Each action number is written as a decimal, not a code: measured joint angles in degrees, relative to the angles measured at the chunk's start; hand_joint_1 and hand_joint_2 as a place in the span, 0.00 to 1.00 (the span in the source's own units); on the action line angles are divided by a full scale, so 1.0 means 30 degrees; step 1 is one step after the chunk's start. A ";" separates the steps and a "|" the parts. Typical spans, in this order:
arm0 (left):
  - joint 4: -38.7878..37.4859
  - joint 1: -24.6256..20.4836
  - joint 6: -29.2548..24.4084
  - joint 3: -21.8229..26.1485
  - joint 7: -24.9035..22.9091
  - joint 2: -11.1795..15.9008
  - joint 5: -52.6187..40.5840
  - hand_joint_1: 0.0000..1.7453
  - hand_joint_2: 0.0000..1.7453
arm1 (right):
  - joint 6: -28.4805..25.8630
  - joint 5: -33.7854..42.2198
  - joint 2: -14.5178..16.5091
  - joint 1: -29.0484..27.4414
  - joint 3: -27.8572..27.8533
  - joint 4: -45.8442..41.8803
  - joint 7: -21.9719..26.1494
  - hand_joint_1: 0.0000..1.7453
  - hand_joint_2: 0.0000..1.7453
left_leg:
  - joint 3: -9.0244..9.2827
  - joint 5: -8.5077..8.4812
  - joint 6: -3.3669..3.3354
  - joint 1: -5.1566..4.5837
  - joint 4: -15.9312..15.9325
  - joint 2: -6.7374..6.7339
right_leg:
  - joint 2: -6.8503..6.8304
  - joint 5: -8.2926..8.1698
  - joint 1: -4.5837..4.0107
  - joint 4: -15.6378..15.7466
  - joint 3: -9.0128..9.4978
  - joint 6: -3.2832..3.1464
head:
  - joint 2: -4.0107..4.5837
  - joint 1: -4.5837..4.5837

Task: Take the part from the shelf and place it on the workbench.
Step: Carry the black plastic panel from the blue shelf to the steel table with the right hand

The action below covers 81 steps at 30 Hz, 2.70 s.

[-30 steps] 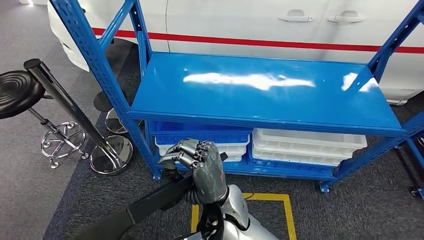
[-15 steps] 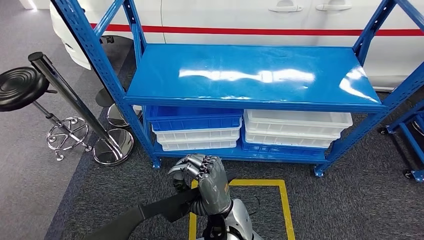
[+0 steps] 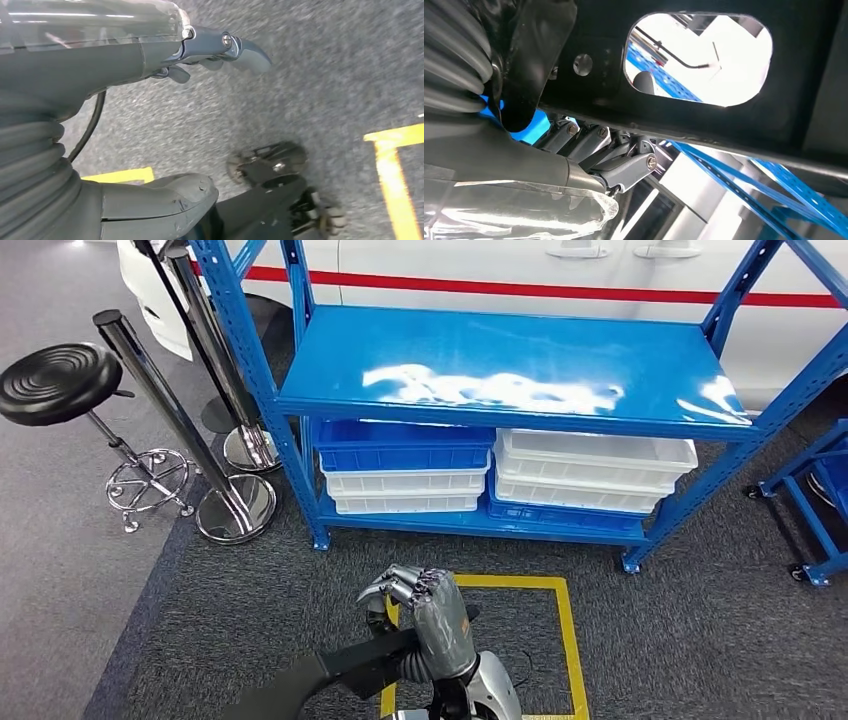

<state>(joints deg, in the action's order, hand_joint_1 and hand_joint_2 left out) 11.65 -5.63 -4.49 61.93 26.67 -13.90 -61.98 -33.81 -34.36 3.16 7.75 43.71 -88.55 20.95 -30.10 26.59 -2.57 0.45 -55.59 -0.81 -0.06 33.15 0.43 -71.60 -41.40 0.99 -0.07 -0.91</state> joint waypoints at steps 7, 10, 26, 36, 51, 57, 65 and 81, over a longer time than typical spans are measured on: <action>0.0000 0.0062 -0.0155 0.0007 -0.0316 -0.0062 0.0218 0.00 1.00 | -0.0246 -0.0410 -0.0217 -0.0424 -0.0359 -0.0637 0.0581 1.00 1.00 | -0.2185 -0.1183 0.0489 -0.0032 -0.0841 -0.0005 | 0.0046 -0.0950 0.0078 0.3815 0.4153 -0.0087 | -0.0003 0.0006; 0.0000 0.0073 -0.0180 0.0016 -0.0141 -0.0055 0.0299 0.00 1.00 | -0.0431 -0.0434 -0.0231 -0.0512 -0.0433 -0.1060 0.0838 1.00 1.00 | -0.2317 -0.1638 0.0848 -0.0028 -0.0776 0.0033 | 0.0067 -0.0910 -0.0006 0.4514 0.4285 -0.0523 | 0.0000 0.0011; 0.0029 -0.0291 -0.0357 0.0084 0.0155 0.0524 0.0346 0.00 1.00 | -0.1517 -0.0516 -0.0231 -0.0618 -0.0466 -0.2481 0.1743 1.00 1.00 | 0.1600 0.0712 0.0067 -0.0465 0.0752 0.0094 | -0.0077 -0.3931 -0.0263 0.4826 0.1439 -0.0819 | -0.0002 0.0009; 0.0035 -0.0272 -0.0472 0.0142 0.0245 0.0699 0.0500 0.00 1.00 | -0.1587 -0.0307 -0.0361 -0.0796 -0.0548 -0.2599 0.1874 1.00 1.00 | -0.1544 -0.0991 0.0429 0.0193 -0.0441 -0.0123 | 0.0029 -0.1227 0.0462 0.2241 0.2645 0.0376 | -0.0002 -0.0002; 0.0055 -0.0195 -0.0601 0.0430 0.0176 0.1082 0.0494 0.00 1.00 | -0.1281 -0.0092 -0.0151 -0.0685 -0.0554 -0.2373 0.1852 1.00 1.00 | -0.0727 0.1586 0.0851 0.0034 -0.4384 0.0135 | -0.0031 -0.3745 -0.0116 0.3717 0.0306 -0.1137 | -0.0005 0.0026; 0.0066 -0.0340 -0.0595 0.0441 0.0087 0.1259 0.0421 0.00 1.00 | -0.1417 -0.0099 -0.0040 -0.0542 -0.0554 -0.2371 0.1911 1.00 1.00 | 0.2071 0.1537 0.0141 -0.0390 0.0386 0.0071 | -0.0130 -0.4942 -0.0051 0.4301 0.0109 -0.0610 | -0.0002 0.0031; 0.0066 -0.0559 -0.0508 0.0450 0.0167 0.1302 0.0288 0.00 1.00 | -0.1397 -0.0159 -0.0038 -0.0478 -0.0554 -0.2310 0.1898 1.00 1.00 | -0.1022 -0.0876 0.0097 -0.0197 0.0058 -0.0157 | -0.0007 -0.1673 0.0171 -0.1357 0.0381 -0.0009 | -0.0003 0.0022; 0.0066 -0.0547 -0.0473 0.0450 0.0142 0.1342 0.0264 0.00 1.00 | -0.0751 -0.0221 0.0392 -0.0034 -0.0548 -0.1683 0.1809 1.00 1.00 | -0.2121 0.0852 0.1417 0.0148 -0.5343 0.0134 | -0.0188 -0.2782 0.0108 0.4133 0.1690 -0.0982 | -0.0002 0.0046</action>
<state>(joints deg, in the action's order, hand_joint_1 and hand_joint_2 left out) 11.85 -7.27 -5.91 63.28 27.09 -9.87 -61.18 -36.06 -35.03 4.33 7.64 42.07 -93.60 26.38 -36.47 29.15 1.68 0.89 -71.62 -0.41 -0.63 24.80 0.76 -59.21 -36.33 -1.95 -0.08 -0.77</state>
